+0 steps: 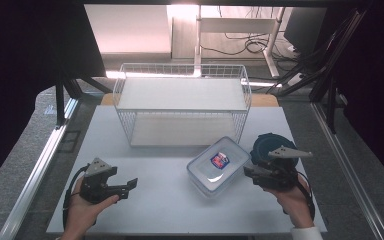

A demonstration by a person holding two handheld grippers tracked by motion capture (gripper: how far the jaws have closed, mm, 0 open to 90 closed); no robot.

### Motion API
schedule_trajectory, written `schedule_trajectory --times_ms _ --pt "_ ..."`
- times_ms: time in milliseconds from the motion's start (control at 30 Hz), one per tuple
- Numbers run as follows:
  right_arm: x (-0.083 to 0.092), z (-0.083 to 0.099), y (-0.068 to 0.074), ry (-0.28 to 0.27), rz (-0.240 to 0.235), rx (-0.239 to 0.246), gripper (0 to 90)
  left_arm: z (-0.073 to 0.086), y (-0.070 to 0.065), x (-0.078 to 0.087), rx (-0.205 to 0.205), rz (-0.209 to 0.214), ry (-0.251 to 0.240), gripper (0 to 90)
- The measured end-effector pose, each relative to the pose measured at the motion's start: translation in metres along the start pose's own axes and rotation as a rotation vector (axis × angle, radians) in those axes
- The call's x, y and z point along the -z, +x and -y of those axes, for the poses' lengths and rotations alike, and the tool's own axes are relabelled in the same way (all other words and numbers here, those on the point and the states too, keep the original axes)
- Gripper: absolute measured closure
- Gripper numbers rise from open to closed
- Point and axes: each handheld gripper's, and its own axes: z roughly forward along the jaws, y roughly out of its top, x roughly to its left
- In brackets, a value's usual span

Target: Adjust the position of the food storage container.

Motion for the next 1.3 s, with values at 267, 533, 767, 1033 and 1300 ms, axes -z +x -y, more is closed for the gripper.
schedule_trajectory --times_ms 267,533,767,1033,1300 --pt "-0.008 -0.024 -0.013 0.044 0.029 0.021 41.0 0.001 0.002 -0.002 0.016 0.003 0.005 19.8" --pt "-0.031 -0.048 -0.027 0.127 0.052 0.037 55.8 0.002 0.003 0.0 0.026 -0.019 -0.012 20.7" --pt "-0.064 -0.063 -0.04 0.237 0.076 0.04 73.2 0.003 0.006 -0.001 0.034 -0.019 -0.007 20.7" --pt "-0.097 -0.068 -0.054 0.303 0.089 0.032 88.6 0.005 0.007 -0.002 0.033 -0.036 -0.021 21.0" --pt "-0.11 -0.064 -0.054 0.331 0.103 0.07 88.8 0.006 0.007 -0.003 0.031 -0.045 -0.017 22.3"
